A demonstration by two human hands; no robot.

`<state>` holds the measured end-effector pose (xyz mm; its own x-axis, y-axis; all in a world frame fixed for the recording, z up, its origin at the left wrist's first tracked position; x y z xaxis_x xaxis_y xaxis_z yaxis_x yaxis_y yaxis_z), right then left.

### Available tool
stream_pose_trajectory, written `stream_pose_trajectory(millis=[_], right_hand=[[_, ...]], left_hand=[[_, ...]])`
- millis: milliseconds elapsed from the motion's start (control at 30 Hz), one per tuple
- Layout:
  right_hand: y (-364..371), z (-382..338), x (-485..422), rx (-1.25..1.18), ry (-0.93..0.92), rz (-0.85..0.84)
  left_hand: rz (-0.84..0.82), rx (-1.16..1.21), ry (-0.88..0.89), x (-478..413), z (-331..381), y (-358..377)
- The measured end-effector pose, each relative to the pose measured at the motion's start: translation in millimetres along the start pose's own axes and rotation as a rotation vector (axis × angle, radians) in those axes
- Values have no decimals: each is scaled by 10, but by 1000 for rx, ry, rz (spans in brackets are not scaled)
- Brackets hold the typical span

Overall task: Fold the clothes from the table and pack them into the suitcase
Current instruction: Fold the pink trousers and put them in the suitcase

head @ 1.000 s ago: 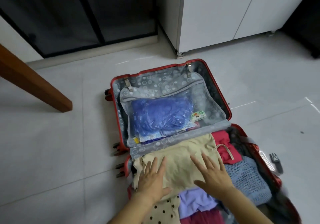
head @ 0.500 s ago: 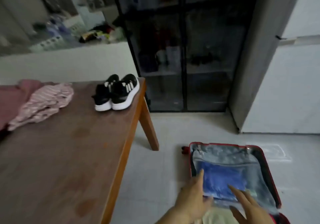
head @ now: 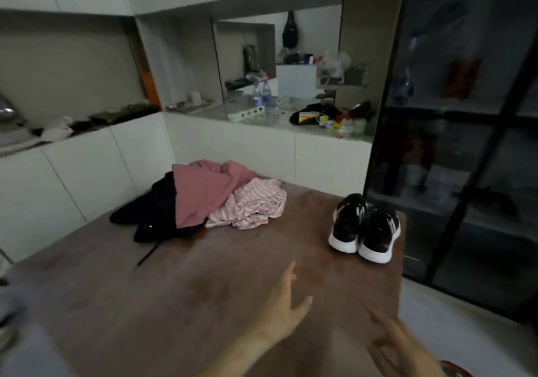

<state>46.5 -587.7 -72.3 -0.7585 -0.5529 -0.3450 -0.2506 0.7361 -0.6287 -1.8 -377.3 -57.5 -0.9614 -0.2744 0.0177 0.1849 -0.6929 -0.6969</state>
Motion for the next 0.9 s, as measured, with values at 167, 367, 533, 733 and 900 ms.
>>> stream_pose_trajectory(millis=[167,367,533,733,900], right_hand=[[888,-157,-671,-92,350,-159],[2089,208,-1344,16,443,-138],[2484,1097,-1439,484,422,-277],[2105,-468,-1996,228,348,-152],[2277,-583,-2271,184,244,-270]], left_hand=[[10,-74,-25,-835,-945,-924],[91,-346,-2,-1593,-1868,-1762],[119,-566,-80,-2015,-2409,-2127],[131,-766,-56,-2390,-2989,-2291],[72,-772,-70,-2552,-3005,-2416]])
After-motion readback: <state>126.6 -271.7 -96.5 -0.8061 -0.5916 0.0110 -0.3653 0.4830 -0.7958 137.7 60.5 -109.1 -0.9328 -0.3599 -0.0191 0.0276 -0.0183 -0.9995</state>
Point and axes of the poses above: each hand's wrist, its own x-axis away from the middle knuckle, its own y-axis out of the palm, z = x × y, the point moved 9 cm from there along -x, towards the middle knuckle, and after that the axes turned 8 degrees about -x, right-handed, at the moved point
